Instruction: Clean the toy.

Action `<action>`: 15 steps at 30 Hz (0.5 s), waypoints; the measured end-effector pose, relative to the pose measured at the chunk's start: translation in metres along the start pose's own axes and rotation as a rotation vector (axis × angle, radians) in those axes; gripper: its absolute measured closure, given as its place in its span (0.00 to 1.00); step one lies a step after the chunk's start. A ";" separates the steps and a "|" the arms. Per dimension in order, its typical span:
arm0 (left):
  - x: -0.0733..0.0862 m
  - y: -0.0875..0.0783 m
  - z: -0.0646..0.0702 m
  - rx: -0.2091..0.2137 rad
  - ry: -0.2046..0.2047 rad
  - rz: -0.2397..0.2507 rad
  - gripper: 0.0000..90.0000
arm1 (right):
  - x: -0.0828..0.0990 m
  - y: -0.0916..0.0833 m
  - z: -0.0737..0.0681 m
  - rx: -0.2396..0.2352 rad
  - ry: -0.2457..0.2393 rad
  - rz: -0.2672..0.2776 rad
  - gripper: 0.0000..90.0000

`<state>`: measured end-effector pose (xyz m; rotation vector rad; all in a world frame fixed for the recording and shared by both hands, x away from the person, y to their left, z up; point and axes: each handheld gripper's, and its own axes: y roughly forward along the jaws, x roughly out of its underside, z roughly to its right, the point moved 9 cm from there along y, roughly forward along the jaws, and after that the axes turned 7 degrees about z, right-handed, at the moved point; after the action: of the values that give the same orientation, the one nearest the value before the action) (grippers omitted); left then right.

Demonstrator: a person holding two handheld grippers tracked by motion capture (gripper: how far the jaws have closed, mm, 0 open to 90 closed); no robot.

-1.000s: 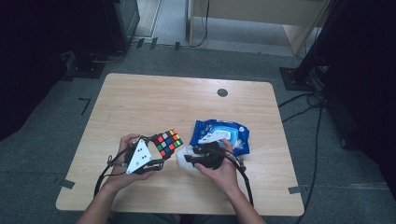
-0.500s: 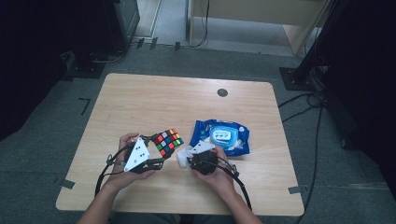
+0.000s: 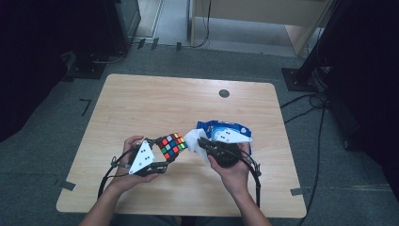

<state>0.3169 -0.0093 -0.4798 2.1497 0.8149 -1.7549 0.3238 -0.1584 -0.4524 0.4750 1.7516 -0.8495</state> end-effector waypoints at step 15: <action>-0.016 0.001 0.017 0.066 -0.033 0.056 0.38 | -0.016 -0.004 -0.045 -0.139 0.006 0.112 0.97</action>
<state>0.3015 -0.0236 -0.4691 2.1564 0.6911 -1.8084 0.2971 -0.1258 -0.4286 0.4782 1.7587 -0.6431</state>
